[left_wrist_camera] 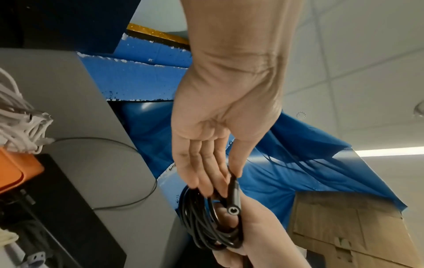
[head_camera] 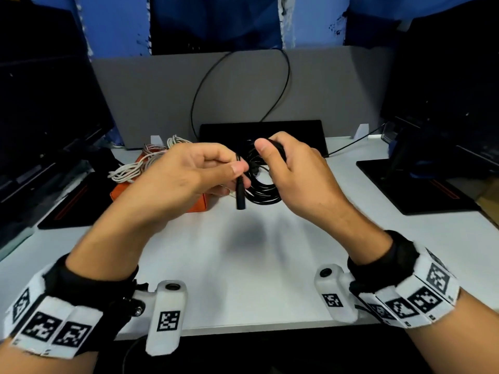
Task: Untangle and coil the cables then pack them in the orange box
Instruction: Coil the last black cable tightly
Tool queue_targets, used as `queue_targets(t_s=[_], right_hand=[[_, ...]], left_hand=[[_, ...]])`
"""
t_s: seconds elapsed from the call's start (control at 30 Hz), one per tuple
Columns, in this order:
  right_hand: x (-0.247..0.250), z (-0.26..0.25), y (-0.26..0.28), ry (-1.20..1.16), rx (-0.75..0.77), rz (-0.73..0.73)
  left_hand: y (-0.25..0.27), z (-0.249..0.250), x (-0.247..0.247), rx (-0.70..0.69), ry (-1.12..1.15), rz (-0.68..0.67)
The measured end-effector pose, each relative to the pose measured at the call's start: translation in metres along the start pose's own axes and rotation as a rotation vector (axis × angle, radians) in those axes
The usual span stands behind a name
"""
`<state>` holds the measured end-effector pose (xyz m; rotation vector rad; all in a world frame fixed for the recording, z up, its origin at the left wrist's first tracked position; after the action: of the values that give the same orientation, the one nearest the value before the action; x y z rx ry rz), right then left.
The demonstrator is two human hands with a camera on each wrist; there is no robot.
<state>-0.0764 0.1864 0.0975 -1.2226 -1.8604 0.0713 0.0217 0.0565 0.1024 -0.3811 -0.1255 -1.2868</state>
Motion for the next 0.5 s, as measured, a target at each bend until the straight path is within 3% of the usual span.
queue_targets(t_s=[0.17,0.27,0.37,0.43,0.5], right_hand=[[-0.013,-0.006,0.004,-0.138,0.018,-0.105],[-0.014,-0.01,0.005,-0.195,0.032,-0.114],[-0.011,-0.013,0.006,-0.24,0.046,-0.123],[-0.01,-0.019,0.009,-0.277,0.081,-0.126],[-0.009,-0.027,0.014,-0.269,0.147,-0.12]], left_hand=[[-0.003,0.01,0.0,-0.146,-0.09,0.102],[-0.001,0.016,0.001,-0.31,-0.293,0.22],[0.003,0.021,0.005,-0.385,-0.444,0.318],[-0.002,0.013,0.01,-0.315,-0.444,0.268],[-0.006,0.004,0.005,-0.2,-0.397,0.076]])
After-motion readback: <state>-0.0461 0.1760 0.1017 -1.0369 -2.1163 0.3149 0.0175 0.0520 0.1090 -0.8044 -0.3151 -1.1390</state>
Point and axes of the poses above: each hand's wrist, its own y-axis away from the middle knuckle, its own x-axis out of the back of the hand, z = x × y, the point moved 9 cm from there along -y, towards the middle knuckle, and after that the axes turned 4 degrees about y, right-handed, at the moved point
